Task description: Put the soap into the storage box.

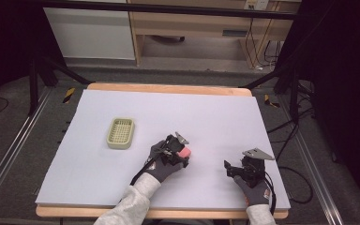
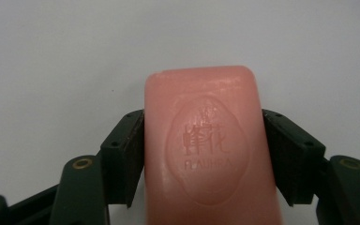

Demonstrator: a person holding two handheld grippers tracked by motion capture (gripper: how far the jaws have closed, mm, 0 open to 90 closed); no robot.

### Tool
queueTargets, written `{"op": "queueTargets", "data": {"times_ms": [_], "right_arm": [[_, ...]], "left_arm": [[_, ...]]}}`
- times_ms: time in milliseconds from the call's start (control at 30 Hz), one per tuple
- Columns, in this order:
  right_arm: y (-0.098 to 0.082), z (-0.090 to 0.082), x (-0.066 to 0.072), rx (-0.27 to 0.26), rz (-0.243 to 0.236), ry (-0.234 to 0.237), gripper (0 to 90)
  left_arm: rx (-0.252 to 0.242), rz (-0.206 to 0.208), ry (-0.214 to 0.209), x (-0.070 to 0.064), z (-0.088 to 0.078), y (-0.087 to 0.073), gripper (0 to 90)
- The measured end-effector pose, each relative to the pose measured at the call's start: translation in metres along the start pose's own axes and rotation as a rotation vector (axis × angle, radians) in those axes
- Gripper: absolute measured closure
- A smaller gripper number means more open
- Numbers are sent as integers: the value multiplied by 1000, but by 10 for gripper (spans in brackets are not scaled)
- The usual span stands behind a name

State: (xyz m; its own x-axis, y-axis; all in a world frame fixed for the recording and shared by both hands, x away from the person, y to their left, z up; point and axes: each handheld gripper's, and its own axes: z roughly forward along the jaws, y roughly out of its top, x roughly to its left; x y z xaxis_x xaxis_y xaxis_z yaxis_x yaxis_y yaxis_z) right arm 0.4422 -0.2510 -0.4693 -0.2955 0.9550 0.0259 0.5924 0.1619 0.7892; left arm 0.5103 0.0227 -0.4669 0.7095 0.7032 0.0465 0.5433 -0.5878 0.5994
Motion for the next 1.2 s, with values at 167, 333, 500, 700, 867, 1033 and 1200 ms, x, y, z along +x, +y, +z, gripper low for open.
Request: {"op": "queueTargets", "data": {"times_ms": [167,333,500,700,867,1033,1200], "right_arm": [[0,0,1,4,2,2,114],[0,1,0,6,-4,0,114],[0,1,0,7,-2,-2,115],[0,1,0,6,-4,3,115],[0,1,0,7,-4,2,115],[0,1,0,6,-3,2,115],[0,0,0,3,-3,-1,115]], "left_arm": [[3,-9,-11,2,1,0,361],[9,-12,-22,3,0,0,370],[12,-7,-22,3,0,0,370],[19,10,-24,2,-3,0,371],[-1,12,-33,3,-13,1,371],[-16,18,-33,6,-28,0,371],[-37,12,-27,12,-41,-4,371]]}}
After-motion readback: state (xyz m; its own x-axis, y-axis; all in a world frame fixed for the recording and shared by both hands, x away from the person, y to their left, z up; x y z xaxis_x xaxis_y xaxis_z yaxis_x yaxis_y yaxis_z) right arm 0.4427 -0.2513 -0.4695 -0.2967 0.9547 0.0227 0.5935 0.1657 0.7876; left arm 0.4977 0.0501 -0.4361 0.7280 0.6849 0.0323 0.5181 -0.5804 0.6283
